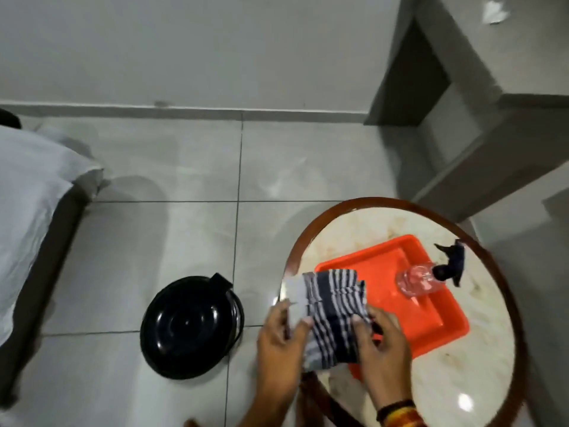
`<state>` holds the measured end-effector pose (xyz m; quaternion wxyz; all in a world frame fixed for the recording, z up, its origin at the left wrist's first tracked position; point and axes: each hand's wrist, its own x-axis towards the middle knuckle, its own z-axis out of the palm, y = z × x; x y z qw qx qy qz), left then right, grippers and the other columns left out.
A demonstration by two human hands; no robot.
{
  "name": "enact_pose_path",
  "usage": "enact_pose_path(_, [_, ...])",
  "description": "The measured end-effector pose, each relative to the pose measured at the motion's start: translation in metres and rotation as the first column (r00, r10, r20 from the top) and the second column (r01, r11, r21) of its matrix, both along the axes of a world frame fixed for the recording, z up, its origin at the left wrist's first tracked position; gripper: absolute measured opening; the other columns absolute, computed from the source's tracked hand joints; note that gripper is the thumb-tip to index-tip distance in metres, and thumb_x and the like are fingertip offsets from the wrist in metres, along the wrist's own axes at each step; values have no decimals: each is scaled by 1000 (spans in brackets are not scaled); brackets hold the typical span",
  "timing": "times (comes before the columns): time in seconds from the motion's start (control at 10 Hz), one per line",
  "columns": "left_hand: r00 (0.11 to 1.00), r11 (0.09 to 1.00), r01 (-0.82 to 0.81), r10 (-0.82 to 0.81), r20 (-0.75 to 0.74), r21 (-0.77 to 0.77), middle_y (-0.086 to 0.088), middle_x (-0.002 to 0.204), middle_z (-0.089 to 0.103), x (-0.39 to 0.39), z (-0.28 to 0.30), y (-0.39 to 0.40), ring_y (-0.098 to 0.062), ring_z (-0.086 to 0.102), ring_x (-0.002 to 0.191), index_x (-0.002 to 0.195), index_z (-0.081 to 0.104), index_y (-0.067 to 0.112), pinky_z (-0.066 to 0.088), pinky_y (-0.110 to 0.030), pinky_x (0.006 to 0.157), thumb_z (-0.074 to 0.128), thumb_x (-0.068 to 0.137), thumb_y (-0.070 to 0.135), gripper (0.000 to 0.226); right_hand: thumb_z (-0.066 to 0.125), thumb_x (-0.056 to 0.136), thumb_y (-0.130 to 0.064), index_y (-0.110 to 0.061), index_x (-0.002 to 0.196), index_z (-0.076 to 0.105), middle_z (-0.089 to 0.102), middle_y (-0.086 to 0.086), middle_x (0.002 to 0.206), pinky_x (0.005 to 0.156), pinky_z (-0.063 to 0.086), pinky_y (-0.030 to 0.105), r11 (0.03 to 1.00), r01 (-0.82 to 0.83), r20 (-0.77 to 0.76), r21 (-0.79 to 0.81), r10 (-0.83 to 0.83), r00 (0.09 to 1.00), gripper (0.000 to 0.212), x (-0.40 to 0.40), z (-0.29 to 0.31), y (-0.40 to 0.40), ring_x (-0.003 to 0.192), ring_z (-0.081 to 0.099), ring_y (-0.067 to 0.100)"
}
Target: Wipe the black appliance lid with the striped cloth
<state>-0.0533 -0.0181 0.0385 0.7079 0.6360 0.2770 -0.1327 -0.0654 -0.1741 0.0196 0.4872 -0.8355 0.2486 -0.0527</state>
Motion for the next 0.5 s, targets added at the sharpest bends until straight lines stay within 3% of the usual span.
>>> enact_pose_path(0.1, [998,998,60,-61,-12,-31,8,104,78,3,-2,-65,-8,77,91,113,65,36,65,-33,79,68,97,10,30,67,99,0,-21,104,74,76,9,103,94,57,42,999,40,-75,30,-38,996,23,6,-11,-55,100,70,29])
enact_pose_path(0.2, [992,992,124,-124,-11,29,14,113,73,4,-18,-104,-1,70,99,120,64,36,60,-36,96,64,97,13,32,65,99,2,-8,112,77,77,9,105,100,57,47,999,15,-131,38,-9,991,21,17,-35,-81,102,71,28])
enact_pose_path(0.3, [991,984,133,-133,-7,116,12,120,71,2,-24,-109,-7,68,108,128,62,39,59,-40,98,62,96,17,39,63,97,7,-3,124,75,77,11,111,106,54,42,997,-69,-209,29,74,975,31,33,-55,-93,109,70,27])
enact_pose_path(0.4, [989,975,103,-121,81,199,2,117,73,7,-2,-89,-15,71,106,127,63,31,58,-26,91,62,98,8,37,61,99,2,-8,148,59,64,16,148,118,43,38,974,-208,-300,-91,172,938,51,50,-55,-95,137,59,32])
enact_pose_path(0.5, [936,856,215,-317,149,471,8,125,73,8,29,-57,-5,71,104,128,53,50,57,-25,90,55,102,31,32,51,107,-18,-17,164,35,36,9,171,130,29,37,938,-255,-366,-236,158,917,60,43,-29,-85,156,37,28])
